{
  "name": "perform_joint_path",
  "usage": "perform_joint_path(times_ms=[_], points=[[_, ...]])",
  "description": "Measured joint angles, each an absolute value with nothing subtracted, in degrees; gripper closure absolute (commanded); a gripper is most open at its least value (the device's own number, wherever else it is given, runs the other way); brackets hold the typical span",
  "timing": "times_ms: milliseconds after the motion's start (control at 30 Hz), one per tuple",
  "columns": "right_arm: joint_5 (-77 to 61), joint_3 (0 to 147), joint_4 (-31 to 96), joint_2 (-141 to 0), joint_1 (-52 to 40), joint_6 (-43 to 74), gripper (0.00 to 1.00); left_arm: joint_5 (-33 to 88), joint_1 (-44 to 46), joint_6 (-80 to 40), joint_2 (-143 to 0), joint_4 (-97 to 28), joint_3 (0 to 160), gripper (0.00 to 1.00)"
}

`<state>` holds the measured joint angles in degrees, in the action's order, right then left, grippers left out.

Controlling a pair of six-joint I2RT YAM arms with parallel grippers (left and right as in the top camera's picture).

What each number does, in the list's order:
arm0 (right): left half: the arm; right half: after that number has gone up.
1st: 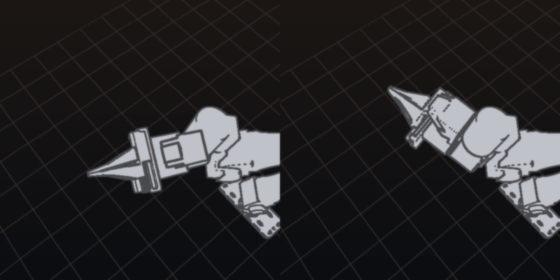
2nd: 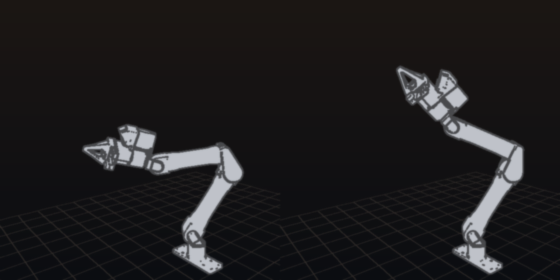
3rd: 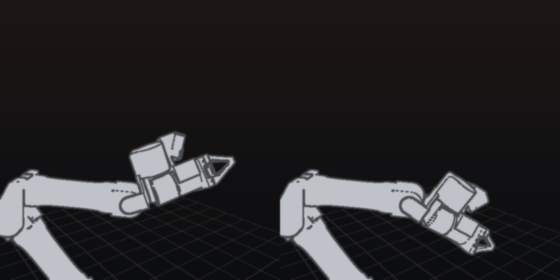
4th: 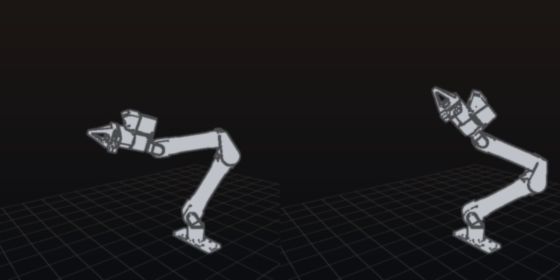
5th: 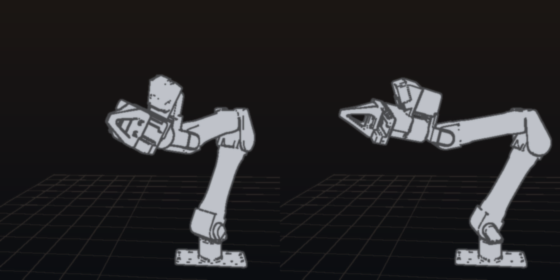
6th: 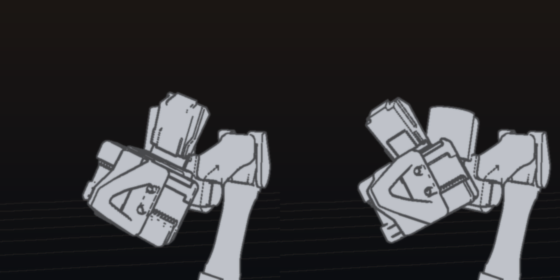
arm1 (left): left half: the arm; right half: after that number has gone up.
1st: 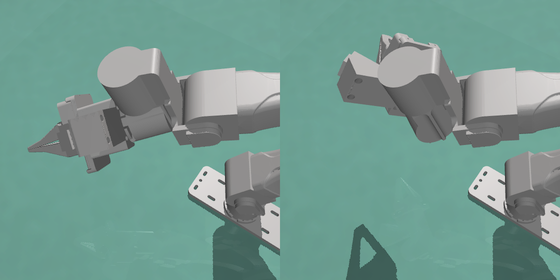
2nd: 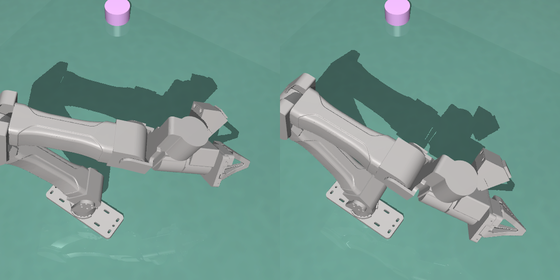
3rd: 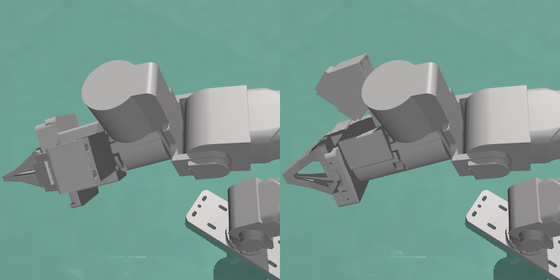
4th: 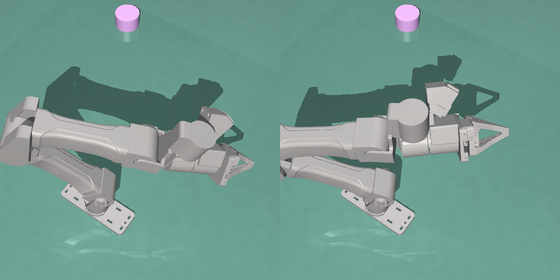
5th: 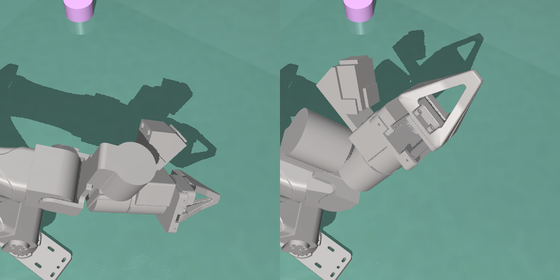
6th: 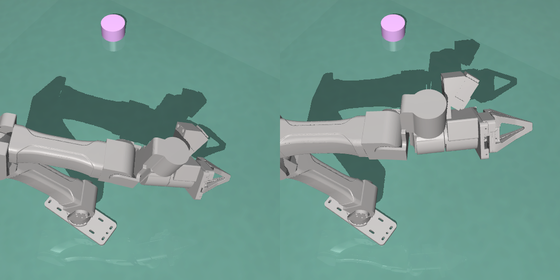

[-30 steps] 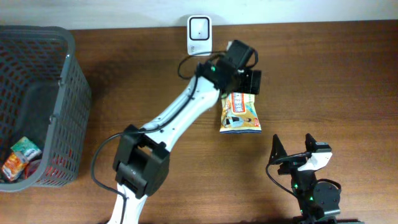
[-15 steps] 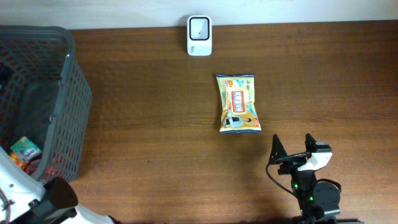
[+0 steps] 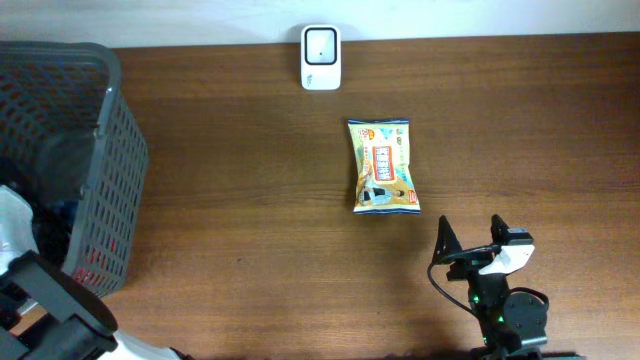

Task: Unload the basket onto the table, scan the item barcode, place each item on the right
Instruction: 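Reach the left gripper into the basket and grasp the red snack bag, then place the red bag beside the yellow pack with the left gripper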

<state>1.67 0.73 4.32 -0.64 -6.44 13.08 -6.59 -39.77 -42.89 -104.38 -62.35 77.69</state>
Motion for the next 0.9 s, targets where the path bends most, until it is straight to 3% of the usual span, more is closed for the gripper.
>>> perform_joint_path(times_ms=[33, 67, 133, 167, 200, 367, 533, 667, 733, 900], points=[[1.67, 0.73, 4.29, -0.64, -6.44, 13.10, 0.02, -8.14, -39.77, -44.77, -104.40, -61.12, 76.07, 0.01], [1.67, 0.73, 4.32, -0.64, -6.44, 13.08, 0.02, -9.21, -39.77, -46.02, -104.40, -60.03, 74.59, 0.08], [1.67, 0.73, 4.32, -0.64, -6.44, 13.10, 0.02, -10.37, -39.77, -47.27, -104.42, -57.17, 72.62, 0.48], [1.67, 0.73, 4.32, -0.64, -6.44, 13.08, 0.02, -11.03, -39.77, -47.70, -104.42, -56.42, 72.07, 0.77], [1.67, 0.73, 4.32, -0.64, -6.44, 13.08, 0.02, -11.57, -39.77, -47.83, -104.42, -55.96, 71.70, 0.99], [1.67, 0.73, 4.32, -0.64, -6.44, 13.08, 0.02, -13.21, -39.66, -47.83, -104.22, -55.59, 71.70, 1.00], [1.67, 0.73, 4.32, -0.64, -6.44, 13.08, 0.02, -1.80, -37.28, -42.46, -100.29, -55.16, 81.32, 1.00], [1.67, 0.73, 4.32, -0.64, -6.44, 13.08, 0.02, 0.27, -27.66, -41.36, -84.51, -49.28, 87.92, 1.00], [1.67, 0.73, 4.32, -0.64, -6.44, 13.06, 0.02, 1.04, -17.98, -40.03, -78.02, -42.98, 88.12, 1.00], [1.69, 0.73, 4.32, -0.69, -6.44, 13.10, 0.02, 1.26, 5.06, -23.03, -72.82, -29.87, 88.31, 1.00]])
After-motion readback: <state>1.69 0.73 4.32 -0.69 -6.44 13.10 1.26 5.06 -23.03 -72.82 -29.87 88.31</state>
